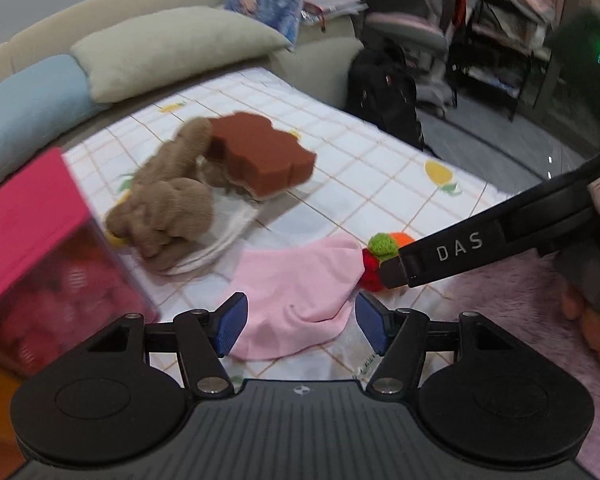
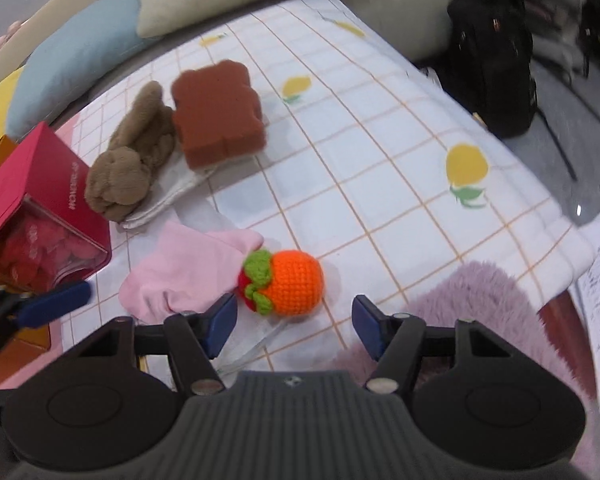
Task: Organize soft objects
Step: 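Grasp the pink cloth with the left tool while the right tool grasps the orange crochet fruit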
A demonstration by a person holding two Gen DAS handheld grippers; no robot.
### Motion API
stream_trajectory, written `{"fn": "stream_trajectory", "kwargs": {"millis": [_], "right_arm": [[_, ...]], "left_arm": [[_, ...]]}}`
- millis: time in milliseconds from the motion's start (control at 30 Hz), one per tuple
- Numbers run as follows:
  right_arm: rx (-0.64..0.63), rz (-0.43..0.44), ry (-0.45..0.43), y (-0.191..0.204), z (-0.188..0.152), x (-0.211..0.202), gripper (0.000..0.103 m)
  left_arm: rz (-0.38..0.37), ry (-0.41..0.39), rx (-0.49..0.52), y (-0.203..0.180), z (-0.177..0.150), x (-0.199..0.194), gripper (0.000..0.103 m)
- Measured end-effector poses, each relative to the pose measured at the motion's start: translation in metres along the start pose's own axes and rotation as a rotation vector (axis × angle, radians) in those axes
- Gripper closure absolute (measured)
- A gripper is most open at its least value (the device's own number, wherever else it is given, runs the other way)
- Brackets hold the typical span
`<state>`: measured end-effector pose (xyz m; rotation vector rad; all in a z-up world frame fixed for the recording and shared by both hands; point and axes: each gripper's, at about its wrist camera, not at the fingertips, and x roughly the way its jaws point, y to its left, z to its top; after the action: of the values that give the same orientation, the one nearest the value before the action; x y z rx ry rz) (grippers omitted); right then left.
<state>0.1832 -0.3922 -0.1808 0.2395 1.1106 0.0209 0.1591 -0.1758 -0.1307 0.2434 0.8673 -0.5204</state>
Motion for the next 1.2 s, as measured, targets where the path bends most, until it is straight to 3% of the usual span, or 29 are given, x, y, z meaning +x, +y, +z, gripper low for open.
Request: {"fn": "stream_trajectory", "kwargs": {"millis": [100,300,367,433,600,1033,1200], "right_arm": [[0.012,0.006,-0.002,0.001,0.002,0.007,0.040],[0.025,0.015,0.002,0.002,0.006,0.017,0.055],[0.020,0.010,-0.004,0.004,0.006,0.017,0.056],[0.022,0.010,-0.008,0.003,0.006,0.016,0.058],[0.018,0.015,-0.023,0.004,0.005,0.013,0.060],[-0.045,0.031,-0.136,0.014,-0.001,-0.014,0.060],[-0.076,0.060,-0.142,0.022,-0.009,-0.026,0.060]], "left_arm": [[0.006,0.029,0.016,-0.002,0.001,0.020,0.030],[0.024,0.090,-0.011,0.002,-0.002,0.039,0.037],[0.022,0.093,-0.008,0.002,-0.003,0.038,0.045],[0.003,0.095,-0.005,0.002,-0.003,0.038,0.065],[-0.002,0.061,-0.009,0.002,-0.005,0.031,0.093],[0.035,-0.055,-0.155,0.027,-0.008,-0.039,0.096],[0.039,-0.088,-0.174,0.031,-0.019,-0.071,0.097]]}}
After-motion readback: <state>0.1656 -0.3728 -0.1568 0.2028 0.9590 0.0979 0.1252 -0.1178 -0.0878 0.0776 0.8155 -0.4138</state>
